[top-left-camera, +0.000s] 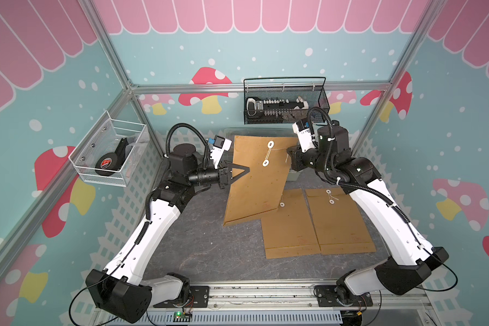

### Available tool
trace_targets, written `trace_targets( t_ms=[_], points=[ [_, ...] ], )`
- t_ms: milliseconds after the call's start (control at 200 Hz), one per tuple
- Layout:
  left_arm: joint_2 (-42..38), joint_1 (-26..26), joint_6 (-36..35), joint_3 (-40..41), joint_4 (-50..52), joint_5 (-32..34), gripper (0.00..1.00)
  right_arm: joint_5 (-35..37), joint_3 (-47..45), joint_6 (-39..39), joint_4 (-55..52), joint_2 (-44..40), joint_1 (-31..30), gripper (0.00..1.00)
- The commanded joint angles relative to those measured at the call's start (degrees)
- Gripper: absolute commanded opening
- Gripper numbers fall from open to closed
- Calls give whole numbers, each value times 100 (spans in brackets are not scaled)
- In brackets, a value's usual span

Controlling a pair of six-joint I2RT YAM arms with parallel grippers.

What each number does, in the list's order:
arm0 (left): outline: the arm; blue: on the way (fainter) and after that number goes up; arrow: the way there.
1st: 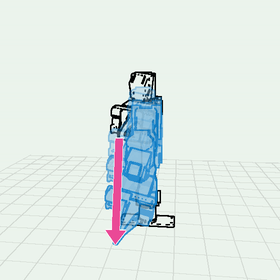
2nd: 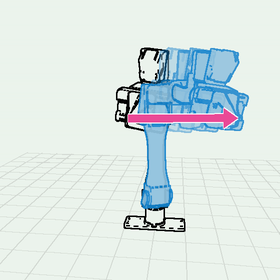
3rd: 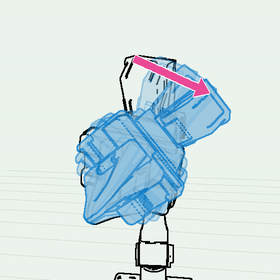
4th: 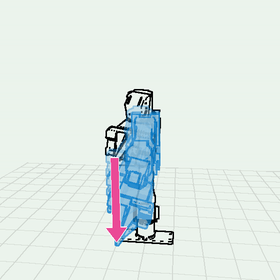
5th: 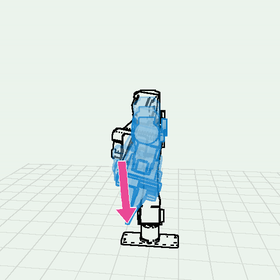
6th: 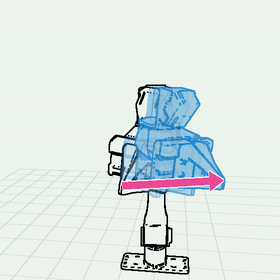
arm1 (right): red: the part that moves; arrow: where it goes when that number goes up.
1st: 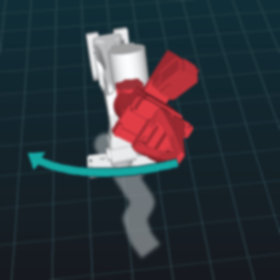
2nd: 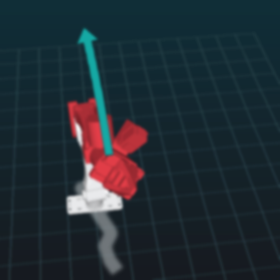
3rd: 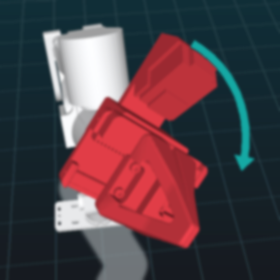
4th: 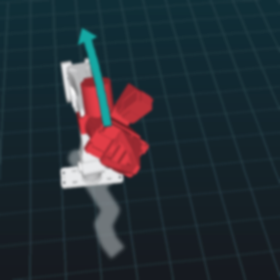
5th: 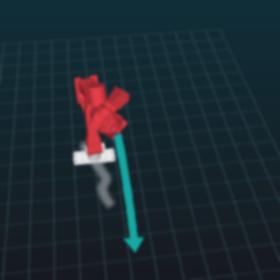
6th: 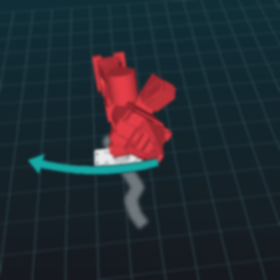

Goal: Close the mouth of the file bag
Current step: Close the file bag.

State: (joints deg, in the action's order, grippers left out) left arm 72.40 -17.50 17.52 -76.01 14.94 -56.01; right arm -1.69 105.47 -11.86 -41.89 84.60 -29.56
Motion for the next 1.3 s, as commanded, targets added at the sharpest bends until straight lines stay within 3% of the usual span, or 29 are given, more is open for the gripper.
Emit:
trace_targets(
  t_ms=[0,260,465,1006,1296],
  points=[
    [-191,-39,-188,-19,28,-222,0,347,403,193,-571,123,44,0],
    [-183,-131,-277,-26,90,-210,0,264,853,220,-724,370,38,0],
    [-74,-138,-691,-97,570,311,0,178,1434,274,-1119,534,24,0],
    [116,-508,-1139,-127,945,699,0,-232,3179,305,-2024,1470,-225,0],
    [231,-518,-993,-182,943,891,0,249,3255,515,-2303,1573,-620,0]
  ],
)
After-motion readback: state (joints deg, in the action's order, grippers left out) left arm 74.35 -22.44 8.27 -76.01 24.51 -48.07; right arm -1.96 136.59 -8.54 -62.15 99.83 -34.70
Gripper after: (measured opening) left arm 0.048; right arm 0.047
